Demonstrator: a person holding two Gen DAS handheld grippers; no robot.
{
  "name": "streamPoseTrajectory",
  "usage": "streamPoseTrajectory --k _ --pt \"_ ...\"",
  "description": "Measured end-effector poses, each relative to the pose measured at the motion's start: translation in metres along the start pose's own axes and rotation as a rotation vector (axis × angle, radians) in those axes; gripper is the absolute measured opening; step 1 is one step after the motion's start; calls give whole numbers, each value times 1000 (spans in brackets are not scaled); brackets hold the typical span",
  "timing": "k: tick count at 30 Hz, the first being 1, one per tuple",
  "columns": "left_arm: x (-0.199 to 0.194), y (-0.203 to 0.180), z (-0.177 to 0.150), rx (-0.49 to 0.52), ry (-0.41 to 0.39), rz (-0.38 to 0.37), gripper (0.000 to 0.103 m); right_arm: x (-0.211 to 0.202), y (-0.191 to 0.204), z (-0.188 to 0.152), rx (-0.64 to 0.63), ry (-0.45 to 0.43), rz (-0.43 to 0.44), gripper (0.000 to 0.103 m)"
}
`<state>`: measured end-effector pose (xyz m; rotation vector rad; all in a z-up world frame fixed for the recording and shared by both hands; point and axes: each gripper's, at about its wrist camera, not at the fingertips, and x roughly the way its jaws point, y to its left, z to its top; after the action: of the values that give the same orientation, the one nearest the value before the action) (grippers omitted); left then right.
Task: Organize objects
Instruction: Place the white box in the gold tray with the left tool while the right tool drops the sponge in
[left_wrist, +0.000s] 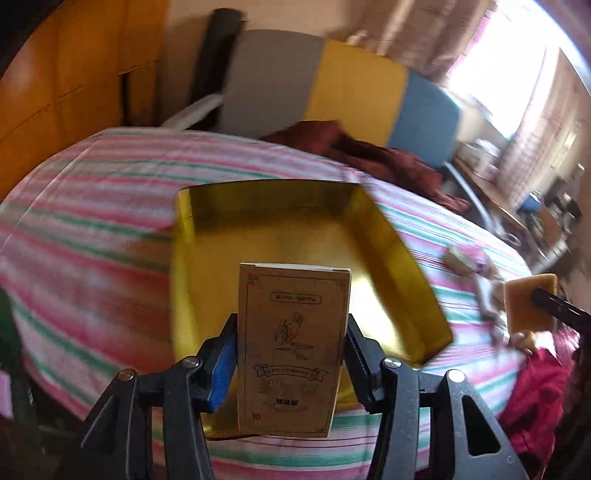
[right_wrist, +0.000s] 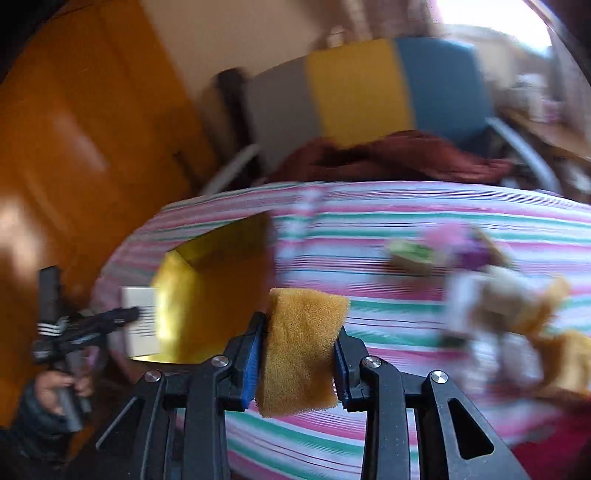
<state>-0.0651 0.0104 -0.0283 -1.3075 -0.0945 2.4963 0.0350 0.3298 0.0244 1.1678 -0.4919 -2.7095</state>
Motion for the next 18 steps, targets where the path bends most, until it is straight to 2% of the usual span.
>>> streamPoseTrajectory --k 3,7,10,12,14,18 --pt "6 17 -5 -23 12 73 53 40 40 5 -40 54 63 34" --pt "6 31 -12 -50 24 112 56 90 86 0 -87 141 117 36" --pt "0 41 -16 -68 10 107 60 115 106 -7 -88 195 158 52" --pt "-7 45 -17 -78 -16 112 60 122 112 -13 -97 219 172 53" --pt "-13 46 -17 -79 -38 115 60 122 117 -21 -112 231 178 61" --pt "-29 39 -16 -61 -107 152 60 111 119 -29 -155 197 117 75"
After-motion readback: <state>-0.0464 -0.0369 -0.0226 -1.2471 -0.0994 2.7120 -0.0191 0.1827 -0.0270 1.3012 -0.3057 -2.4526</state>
